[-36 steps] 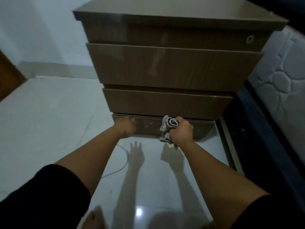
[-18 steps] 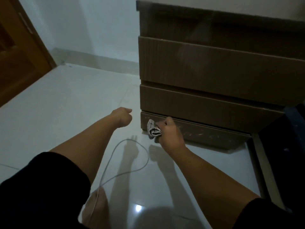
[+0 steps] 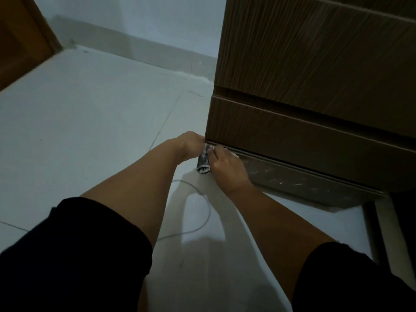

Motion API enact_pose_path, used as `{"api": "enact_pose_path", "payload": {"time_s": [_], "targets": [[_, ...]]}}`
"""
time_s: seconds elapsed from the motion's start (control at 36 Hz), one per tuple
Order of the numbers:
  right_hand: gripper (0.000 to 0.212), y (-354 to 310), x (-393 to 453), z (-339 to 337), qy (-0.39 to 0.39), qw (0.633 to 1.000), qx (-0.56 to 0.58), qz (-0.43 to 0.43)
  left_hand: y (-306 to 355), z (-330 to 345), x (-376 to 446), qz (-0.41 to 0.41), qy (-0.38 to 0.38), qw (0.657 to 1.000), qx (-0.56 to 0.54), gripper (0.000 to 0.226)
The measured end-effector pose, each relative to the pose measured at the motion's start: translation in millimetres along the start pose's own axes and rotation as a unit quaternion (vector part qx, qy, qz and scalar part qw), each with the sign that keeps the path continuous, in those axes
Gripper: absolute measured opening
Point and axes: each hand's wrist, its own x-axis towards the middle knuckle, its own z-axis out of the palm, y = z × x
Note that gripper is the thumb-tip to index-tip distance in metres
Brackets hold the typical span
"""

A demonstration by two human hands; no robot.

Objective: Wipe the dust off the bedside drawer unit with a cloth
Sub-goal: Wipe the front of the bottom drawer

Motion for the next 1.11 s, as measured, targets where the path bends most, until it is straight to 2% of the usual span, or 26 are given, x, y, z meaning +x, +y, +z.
{"api": "enact_pose_path", "payload": {"time_s": [0.11, 0.22, 0.36, 0.44, 0.58, 0.67, 0.78, 0.83, 0.94, 1.0, 1.11], "targets": [[0.014, -1, 1, 11, -0.014, 1.000, -0.002, 0.001, -10, -3, 7, -0.009, -0.027, 0.999, -0.040, 0.043], [0.028, -3, 1, 31, -0.064, 0.997, 0.018, 0.027, -14, -4, 8, -0.014, -0.042, 0.996, -0.076, 0.047], [0.030, -5, -2, 48, -0.151, 0.987, 0.039, 0.043, -23, -3, 9, -0.016, -0.053, 0.991, -0.126, 0.047], [0.035, -4, -3, 56, -0.180, 0.983, 0.026, 0.035, -24, -2, 7, -0.008, -0.064, 0.990, -0.129, 0.047], [0.030, -4, -9, 51, -0.218, 0.973, 0.031, 0.076, -21, -1, 4, -0.021, -0.050, 0.992, -0.118, 0.047], [0.036, 0, -21, 39, -0.211, 0.973, 0.052, 0.080, -15, 2, -1, -0.012, -0.025, 0.999, -0.045, 0.051], [0.043, 5, -39, 18, -0.190, 0.976, 0.069, 0.076, 2, 9, -17, 0.010, 0.056, 0.994, 0.091, 0.050], [0.043, 7, -48, 8, -0.118, 0.991, 0.036, 0.058, 7, 15, -24, 0.013, 0.090, 0.987, 0.130, 0.048], [0.042, 17, -61, -4, -0.041, 0.997, 0.028, 0.066, 5, 27, -31, 0.019, 0.152, 0.972, 0.176, 0.045], [0.038, 23, -62, -12, -0.021, 0.998, 0.015, 0.064, 4, 31, -33, 0.041, 0.157, 0.966, 0.199, 0.045], [0.026, 35, -57, -18, 0.003, 0.998, 0.004, 0.069, 4, 38, -30, 0.099, 0.098, 0.952, 0.272, 0.045]]}}
